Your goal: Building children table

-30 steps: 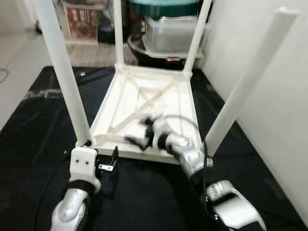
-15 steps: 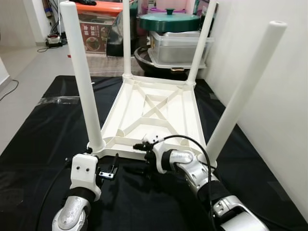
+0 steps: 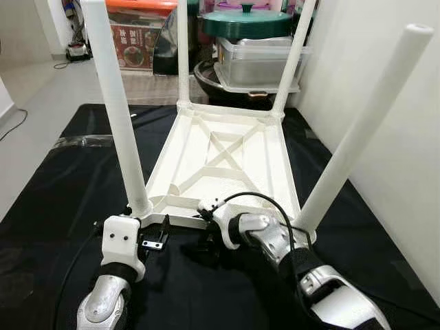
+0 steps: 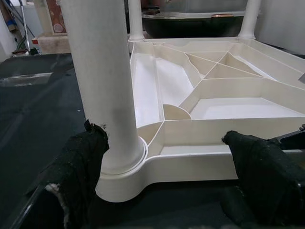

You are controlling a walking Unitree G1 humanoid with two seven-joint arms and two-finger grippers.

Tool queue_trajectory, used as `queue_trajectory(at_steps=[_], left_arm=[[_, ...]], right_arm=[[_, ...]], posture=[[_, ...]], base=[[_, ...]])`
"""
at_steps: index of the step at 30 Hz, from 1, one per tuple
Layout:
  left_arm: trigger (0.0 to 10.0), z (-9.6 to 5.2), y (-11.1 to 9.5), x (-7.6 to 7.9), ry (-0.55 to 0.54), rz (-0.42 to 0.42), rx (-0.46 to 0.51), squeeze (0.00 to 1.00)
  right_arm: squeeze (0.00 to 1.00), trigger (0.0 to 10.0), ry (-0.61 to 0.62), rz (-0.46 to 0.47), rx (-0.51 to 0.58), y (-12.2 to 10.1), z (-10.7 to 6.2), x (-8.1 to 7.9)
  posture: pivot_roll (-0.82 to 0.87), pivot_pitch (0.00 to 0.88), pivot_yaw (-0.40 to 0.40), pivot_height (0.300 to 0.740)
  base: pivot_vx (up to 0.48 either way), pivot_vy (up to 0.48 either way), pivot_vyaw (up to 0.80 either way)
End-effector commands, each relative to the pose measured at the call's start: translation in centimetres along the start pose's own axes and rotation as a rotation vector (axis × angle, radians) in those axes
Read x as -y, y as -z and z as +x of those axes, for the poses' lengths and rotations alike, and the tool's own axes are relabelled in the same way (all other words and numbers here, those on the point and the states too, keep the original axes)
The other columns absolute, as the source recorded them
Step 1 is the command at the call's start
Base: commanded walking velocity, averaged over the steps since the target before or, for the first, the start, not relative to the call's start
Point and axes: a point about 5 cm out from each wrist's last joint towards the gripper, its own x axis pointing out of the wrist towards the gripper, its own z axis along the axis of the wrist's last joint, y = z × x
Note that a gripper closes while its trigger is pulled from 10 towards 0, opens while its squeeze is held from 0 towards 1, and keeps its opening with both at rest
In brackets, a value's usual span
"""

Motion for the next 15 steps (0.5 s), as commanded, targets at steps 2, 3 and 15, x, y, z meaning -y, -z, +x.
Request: queue_trajectory(at_steps=[2,3,15], left_arm=[[10.0,-0.1,0.5,0.0,0.012,0.024,-0.018,0.00],[10.0,-0.1,0.5,0.0,0.012,0.024,-0.017,0.00],[10.0,-0.3,0.6,0.4,0.009,0.010,-0.020,0.00]], right_arm=[[0.00,0.0,-0.169,-0.115,-0.066,1.1,-0.8,-1.1],[0.00,0.0,-0.227,-0.173,-0.051,0.6,-1.2,-1.4],[0.00,10.0,-0.265,-0.217,0.065,-2.2,-3.9,-5.2]], posture=[[0.17,0.000,-0.116,0.740],[0.17,0.000,-0.117,0.740],[0.14,0.000,-0.113,0.740]], base=[[0.000,0.000,0.00],[0.000,0.000,0.00],[0.000,0.000,0.00]])
